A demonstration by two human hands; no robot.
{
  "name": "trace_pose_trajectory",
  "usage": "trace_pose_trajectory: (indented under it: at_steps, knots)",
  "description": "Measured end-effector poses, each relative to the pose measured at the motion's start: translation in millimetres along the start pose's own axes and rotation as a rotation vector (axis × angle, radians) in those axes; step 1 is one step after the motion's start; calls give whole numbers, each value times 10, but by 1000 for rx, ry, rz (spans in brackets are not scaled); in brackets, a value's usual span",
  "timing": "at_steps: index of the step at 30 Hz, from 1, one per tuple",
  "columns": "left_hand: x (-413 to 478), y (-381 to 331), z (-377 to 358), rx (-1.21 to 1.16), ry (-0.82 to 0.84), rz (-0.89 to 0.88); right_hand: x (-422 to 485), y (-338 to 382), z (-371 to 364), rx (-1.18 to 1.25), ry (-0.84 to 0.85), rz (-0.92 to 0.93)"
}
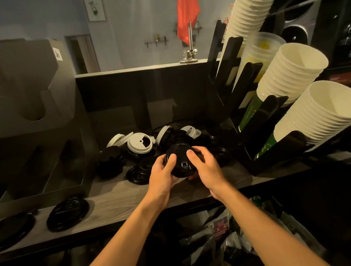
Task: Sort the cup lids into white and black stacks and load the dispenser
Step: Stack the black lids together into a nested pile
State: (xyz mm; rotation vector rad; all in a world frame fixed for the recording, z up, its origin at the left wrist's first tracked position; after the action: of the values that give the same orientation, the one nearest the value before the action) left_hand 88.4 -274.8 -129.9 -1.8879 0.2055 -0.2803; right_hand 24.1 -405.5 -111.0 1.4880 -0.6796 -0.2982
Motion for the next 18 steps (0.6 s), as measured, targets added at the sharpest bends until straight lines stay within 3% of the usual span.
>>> trace_pose_trajectory:
  at_steps: [5, 13, 18]
  knots:
    - [13, 5, 4, 54, -2, -13, -16, 6, 45, 14, -33, 9]
    - [0, -78, 89, 81, -89, -73, -66, 66, -43, 63, 95, 13]
    - [-9, -68, 31, 101, -31, -64, -75, 80, 60, 86, 6, 6]
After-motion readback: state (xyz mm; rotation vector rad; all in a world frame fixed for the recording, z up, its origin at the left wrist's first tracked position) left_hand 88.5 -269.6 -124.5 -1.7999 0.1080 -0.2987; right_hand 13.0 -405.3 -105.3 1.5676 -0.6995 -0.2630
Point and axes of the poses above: each hand's wrist, its own x-axis towards the middle knuckle, its own z-axis out of the back of the hand, y = z × x, the point moved 9 cm from there along x, towards the middle knuckle, and after that the axes turned 9 degrees about -y, right-handed, at the moved point
